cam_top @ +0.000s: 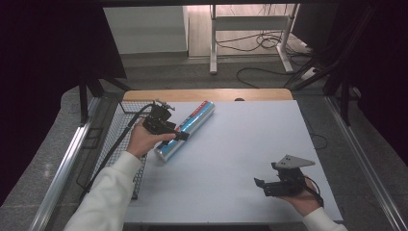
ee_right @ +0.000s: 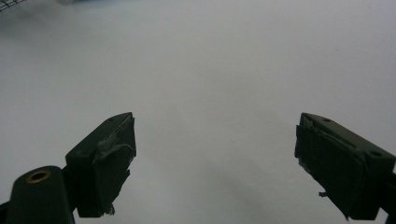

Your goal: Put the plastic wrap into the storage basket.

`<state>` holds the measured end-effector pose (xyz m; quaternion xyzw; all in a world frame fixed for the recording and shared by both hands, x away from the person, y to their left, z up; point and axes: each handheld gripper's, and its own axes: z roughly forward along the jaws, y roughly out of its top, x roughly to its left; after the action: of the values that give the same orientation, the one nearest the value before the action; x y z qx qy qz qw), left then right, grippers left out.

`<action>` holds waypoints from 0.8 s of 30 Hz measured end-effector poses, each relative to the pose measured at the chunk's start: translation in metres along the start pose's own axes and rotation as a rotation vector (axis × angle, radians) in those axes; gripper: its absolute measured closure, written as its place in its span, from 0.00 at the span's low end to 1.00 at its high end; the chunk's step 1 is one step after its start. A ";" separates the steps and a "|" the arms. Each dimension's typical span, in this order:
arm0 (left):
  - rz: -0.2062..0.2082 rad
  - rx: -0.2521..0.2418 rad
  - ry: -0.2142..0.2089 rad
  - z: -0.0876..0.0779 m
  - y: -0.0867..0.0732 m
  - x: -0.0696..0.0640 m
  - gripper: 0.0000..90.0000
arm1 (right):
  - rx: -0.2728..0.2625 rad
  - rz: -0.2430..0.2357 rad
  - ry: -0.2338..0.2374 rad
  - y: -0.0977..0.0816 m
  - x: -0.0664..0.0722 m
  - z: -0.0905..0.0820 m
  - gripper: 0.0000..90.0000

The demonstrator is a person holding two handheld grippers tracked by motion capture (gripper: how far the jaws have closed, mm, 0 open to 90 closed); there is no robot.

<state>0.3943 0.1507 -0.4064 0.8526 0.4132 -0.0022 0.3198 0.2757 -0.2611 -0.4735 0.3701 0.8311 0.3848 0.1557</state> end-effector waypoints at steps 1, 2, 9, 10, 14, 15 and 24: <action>0.004 0.005 0.008 0.002 0.002 0.002 0.25 | 0.000 0.001 0.000 0.000 0.000 0.000 0.15; 0.005 0.010 0.010 0.004 0.004 0.004 0.25 | 0.001 0.002 0.000 0.000 0.000 0.000 0.15; -0.013 0.038 0.015 0.020 0.010 0.020 0.24 | 0.006 0.012 0.012 0.000 0.000 0.002 0.15; -0.012 0.045 0.024 0.021 0.009 0.020 0.24 | 0.010 0.008 0.012 0.000 0.000 0.002 0.15; 0.010 0.069 0.041 0.024 0.005 0.014 0.23 | 0.015 0.006 0.017 0.000 0.002 0.004 0.15; 0.014 0.070 0.043 0.024 0.005 0.013 0.23 | 0.019 0.003 0.016 0.000 0.002 0.004 0.15; -0.050 0.086 0.108 0.037 0.006 0.019 0.22 | 0.017 0.004 0.015 0.000 0.003 0.003 0.15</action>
<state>0.4211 0.1410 -0.4377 0.8538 0.4507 0.0180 0.2599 0.2757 -0.2570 -0.4756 0.3700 0.8348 0.3808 0.1455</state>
